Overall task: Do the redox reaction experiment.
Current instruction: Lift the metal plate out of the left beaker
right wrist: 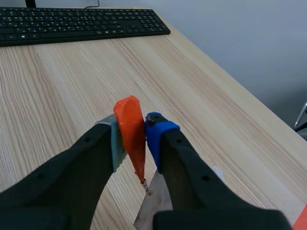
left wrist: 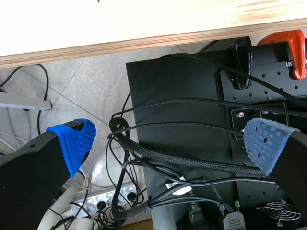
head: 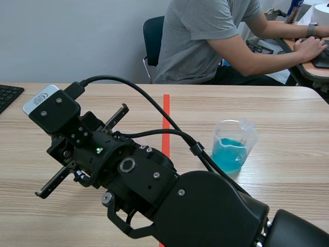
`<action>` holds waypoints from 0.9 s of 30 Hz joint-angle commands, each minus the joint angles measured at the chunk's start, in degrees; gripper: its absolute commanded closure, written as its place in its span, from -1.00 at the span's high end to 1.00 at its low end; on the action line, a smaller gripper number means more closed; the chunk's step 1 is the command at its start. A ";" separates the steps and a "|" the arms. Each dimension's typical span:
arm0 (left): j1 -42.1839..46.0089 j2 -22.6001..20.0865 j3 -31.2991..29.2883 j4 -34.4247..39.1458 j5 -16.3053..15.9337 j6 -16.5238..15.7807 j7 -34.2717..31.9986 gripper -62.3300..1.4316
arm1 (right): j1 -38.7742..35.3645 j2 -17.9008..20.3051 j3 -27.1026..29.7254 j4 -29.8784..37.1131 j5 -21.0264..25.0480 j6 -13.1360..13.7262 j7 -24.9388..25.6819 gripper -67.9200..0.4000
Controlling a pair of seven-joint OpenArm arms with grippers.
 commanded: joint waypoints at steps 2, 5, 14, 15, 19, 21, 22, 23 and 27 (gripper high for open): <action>0.66 0.48 -0.17 0.92 -0.13 0.07 -0.61 1.00 | 0.85 -0.46 0.11 1.49 -0.24 -0.44 0.83 -0.95; 0.66 0.48 -0.17 0.92 -0.13 0.07 -0.61 1.00 | 0.85 -0.28 0.11 1.51 -0.28 -0.42 0.81 -0.95; 0.66 0.48 -0.17 0.92 -0.15 0.04 -0.61 1.00 | 0.81 2.82 0.11 5.22 -0.28 -0.42 -2.45 -0.95; 0.66 0.48 -0.17 0.92 -0.15 0.04 -0.61 1.00 | 0.81 3.52 0.11 6.38 -0.28 -0.42 -2.93 -0.95; 0.66 0.46 -0.17 0.92 -0.15 0.04 -0.61 1.00 | 0.55 6.58 0.87 11.72 -0.26 0.15 -4.04 -0.95; 0.66 0.46 -0.17 0.92 -0.15 0.04 -0.59 1.00 | 0.52 8.13 1.62 14.43 -0.15 1.86 -4.61 -0.95; 0.66 0.46 -0.17 0.92 -0.15 0.04 -0.59 1.00 | 0.52 8.94 1.99 15.76 0.09 2.54 -4.85 -0.95; 0.66 0.46 -0.17 0.92 -0.15 0.04 -0.59 1.00 | 0.46 9.73 2.40 17.05 0.48 2.86 -5.05 -0.95; 0.66 0.46 -0.17 0.92 -0.15 0.02 -0.59 1.00 | -0.46 12.48 5.35 22.40 2.45 6.12 -5.49 -0.95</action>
